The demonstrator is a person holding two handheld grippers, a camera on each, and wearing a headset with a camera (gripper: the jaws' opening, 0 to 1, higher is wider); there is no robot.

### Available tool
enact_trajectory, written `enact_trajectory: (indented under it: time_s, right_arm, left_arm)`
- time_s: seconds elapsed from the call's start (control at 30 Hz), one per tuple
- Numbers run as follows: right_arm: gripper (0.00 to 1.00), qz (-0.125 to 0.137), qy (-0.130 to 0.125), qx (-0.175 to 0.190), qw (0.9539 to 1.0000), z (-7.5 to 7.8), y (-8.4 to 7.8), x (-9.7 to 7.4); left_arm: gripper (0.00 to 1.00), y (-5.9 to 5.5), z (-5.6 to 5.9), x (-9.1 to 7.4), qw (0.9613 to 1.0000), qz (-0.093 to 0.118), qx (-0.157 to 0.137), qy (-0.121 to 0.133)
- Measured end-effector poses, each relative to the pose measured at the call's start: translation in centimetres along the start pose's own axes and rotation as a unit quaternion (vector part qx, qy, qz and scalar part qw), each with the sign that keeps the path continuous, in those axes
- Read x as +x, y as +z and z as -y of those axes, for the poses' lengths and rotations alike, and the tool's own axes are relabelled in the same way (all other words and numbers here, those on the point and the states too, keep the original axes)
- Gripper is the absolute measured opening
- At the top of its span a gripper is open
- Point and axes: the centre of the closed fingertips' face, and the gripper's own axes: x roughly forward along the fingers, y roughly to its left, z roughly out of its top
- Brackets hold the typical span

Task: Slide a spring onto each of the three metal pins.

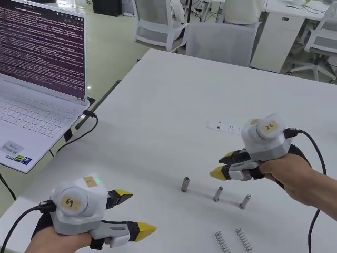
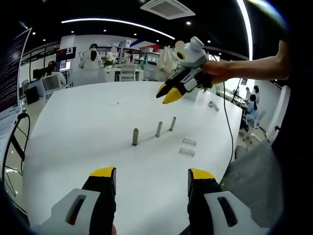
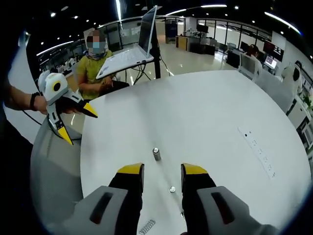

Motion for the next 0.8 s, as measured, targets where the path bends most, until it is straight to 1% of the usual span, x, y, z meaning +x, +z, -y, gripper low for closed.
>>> enact_trajectory:
  time_s: [0.07, 0.13, 0.17, 0.43, 0.6, 0.73, 0.8]
  right_arm:
    - [0.29, 0.009, -0.005, 0.011, 0.9999, 0.1, -0.2, -0.4]
    - [0.29, 0.029, -0.014, 0.034, 0.9989, 0.1, -0.3, -1.1]
    - [0.29, 0.035, -0.016, 0.04, 0.9985, 0.1, -0.5, -1.3]
    - [0.3, 0.057, -0.036, 0.074, 0.9949, -0.4, -2.4, -2.9]
    - [0.32, 0.072, -0.048, 0.102, 0.9911, -0.6, -4.0, -3.9]
    - [0.34, 0.074, -0.052, 0.11, 0.9899, -1.0, -5.0, -4.4]
    - [0.35, 0.08, -0.057, 0.119, 0.988, -1.1, -5.7, -5.0]
  left_arm:
    - [0.54, 0.1, 0.1, 0.0, 1.0, 0.001, 0.0, -0.001]
    - [0.54, 0.2, 0.0, 0.1, 1.0, 0.0, 0.003, -0.002]
    - [0.54, 0.3, 0.1, 0.1, 1.0, 0.0, 0.003, -0.002]
    - [0.54, 0.5, 0.4, 0.5, 1.0, -0.001, 0.006, -0.006]
    - [0.54, 0.7, 0.5, 0.6, 0.9999, -0.001, 0.008, -0.008]
    - [0.54, 0.8, 0.4, 0.7, 0.9999, -0.001, 0.008, -0.008]
    - [0.54, 1.0, 0.4, 0.8, 0.9999, -0.001, 0.009, -0.008]
